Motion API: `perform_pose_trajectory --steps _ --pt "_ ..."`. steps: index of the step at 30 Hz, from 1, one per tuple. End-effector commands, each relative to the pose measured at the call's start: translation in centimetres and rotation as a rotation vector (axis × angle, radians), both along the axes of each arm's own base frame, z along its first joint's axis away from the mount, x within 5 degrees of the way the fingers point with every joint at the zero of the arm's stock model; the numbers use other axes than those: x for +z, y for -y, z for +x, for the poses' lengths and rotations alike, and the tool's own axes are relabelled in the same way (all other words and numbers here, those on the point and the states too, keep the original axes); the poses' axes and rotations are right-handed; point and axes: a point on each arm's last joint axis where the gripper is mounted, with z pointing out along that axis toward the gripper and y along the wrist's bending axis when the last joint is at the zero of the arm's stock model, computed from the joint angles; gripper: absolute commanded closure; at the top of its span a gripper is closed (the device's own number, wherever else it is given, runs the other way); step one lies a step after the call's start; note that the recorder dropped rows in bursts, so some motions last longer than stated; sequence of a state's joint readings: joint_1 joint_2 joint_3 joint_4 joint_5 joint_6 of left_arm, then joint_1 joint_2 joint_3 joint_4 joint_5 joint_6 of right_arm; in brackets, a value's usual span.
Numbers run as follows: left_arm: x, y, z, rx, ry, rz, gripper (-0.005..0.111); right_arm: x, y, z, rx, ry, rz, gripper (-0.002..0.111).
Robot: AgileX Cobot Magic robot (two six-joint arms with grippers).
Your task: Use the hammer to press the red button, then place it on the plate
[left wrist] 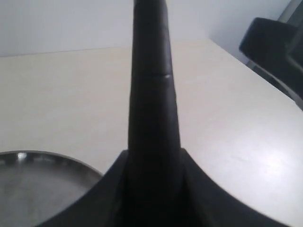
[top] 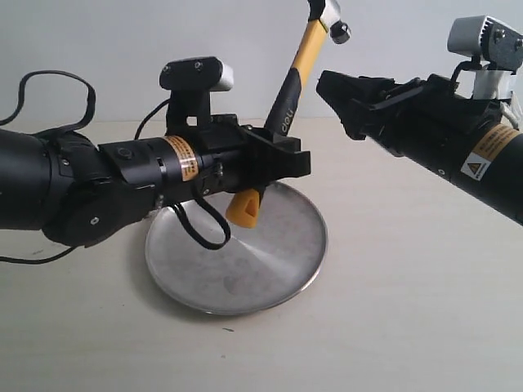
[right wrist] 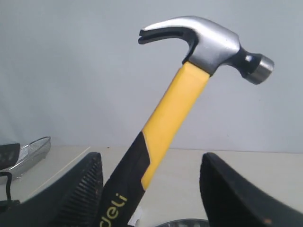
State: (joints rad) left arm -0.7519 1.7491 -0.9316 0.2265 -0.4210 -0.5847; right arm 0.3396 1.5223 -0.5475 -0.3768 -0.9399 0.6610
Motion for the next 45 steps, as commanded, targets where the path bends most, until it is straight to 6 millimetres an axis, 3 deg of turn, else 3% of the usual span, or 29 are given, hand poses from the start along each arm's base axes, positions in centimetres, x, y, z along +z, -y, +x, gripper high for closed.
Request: perform_pose_trajectory --steps 1,10,17,23,33,40,45 --pt "2.0 -1.4 0.4 0.02 0.084 -0.014 0.107 0.3 0.1 -0.1 -0.005 0.016 0.002 0.049" --pt "3.7 -8.1 -0.5 0.161 0.096 0.15 0.107 0.3 0.2 0.0 -0.012 0.014 0.007 0.049" --pt "2.4 -13.9 -3.4 0.265 -0.078 0.315 0.107 0.2 0.3 0.1 -0.031 -0.002 0.01 0.049" --pt "0.8 -15.7 -4.1 0.299 -0.153 0.384 0.107 0.1 0.3 0.1 -0.034 -0.012 0.008 0.049" --pt "0.5 -19.4 -3.0 0.415 -0.185 0.449 0.107 0.1 0.4 0.1 -0.039 -0.019 0.007 0.049" --pt "1.7 -19.5 -4.3 0.413 -0.014 0.351 0.107 0.1 0.6 0.2 -0.064 -0.008 -0.002 0.049" --pt "2.5 -21.0 -6.0 0.482 0.073 0.262 0.107 0.1 0.6 0.2 -0.064 -0.008 -0.002 0.049"
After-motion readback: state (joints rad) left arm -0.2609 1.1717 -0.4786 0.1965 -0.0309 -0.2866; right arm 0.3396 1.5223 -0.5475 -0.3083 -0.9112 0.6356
